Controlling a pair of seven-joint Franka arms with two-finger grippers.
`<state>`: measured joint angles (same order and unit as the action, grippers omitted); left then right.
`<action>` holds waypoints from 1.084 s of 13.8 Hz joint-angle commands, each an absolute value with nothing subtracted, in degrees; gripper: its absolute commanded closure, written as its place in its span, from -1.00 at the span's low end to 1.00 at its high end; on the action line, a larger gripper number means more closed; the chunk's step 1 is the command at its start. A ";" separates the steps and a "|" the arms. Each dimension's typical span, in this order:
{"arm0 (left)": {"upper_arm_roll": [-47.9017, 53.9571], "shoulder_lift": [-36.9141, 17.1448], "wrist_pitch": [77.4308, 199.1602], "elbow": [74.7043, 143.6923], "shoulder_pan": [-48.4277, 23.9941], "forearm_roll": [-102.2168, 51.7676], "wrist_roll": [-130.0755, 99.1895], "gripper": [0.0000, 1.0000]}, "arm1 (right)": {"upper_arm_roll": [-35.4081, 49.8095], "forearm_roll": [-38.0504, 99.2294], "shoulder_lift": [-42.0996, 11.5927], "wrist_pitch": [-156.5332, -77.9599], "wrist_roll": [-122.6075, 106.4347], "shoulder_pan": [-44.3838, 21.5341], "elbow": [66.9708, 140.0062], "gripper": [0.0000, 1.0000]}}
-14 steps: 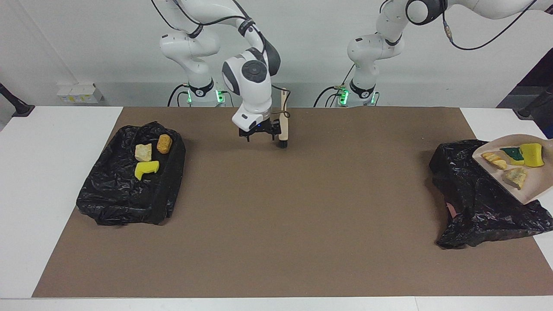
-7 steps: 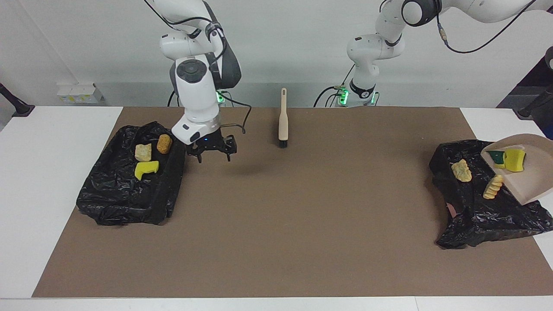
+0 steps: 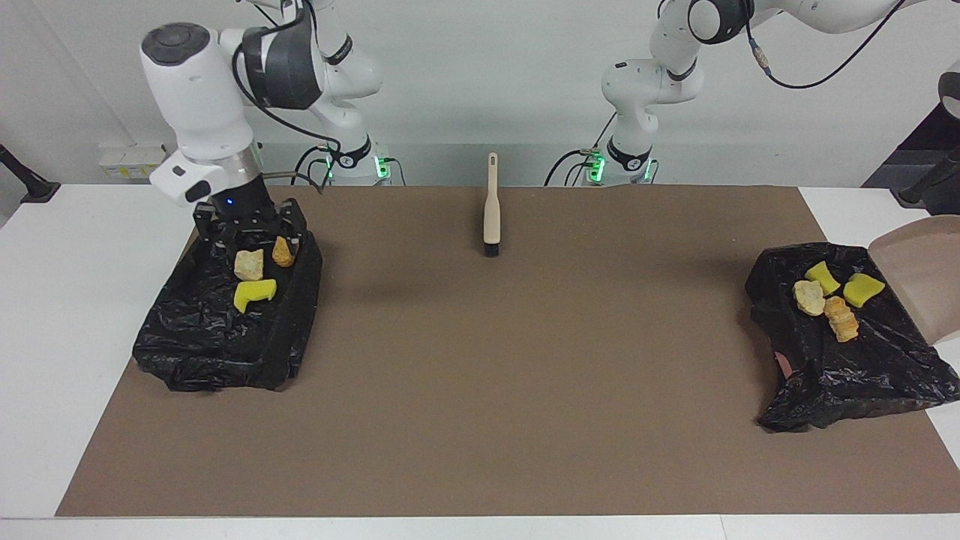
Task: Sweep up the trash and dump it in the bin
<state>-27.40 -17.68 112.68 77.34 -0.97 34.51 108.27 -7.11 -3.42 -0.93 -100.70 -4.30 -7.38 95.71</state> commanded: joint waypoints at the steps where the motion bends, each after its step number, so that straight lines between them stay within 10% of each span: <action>1: -28.04 -16.27 109.43 76.55 -2.72 35.60 107.23 1.00 | -6.50 -3.16 -0.53 -89.78 -5.89 -4.40 88.97 -1.00; 15: -25.75 -5.37 96.59 88.83 -17.90 6.60 63.24 1.00 | -6.33 0.62 4.56 -89.91 -2.55 -3.95 94.83 -1.00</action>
<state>-25.20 -10.41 95.75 81.67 -13.58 8.32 71.54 -6.74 -0.65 1.77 -88.21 -3.66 -4.71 91.05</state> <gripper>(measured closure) 0.674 0.000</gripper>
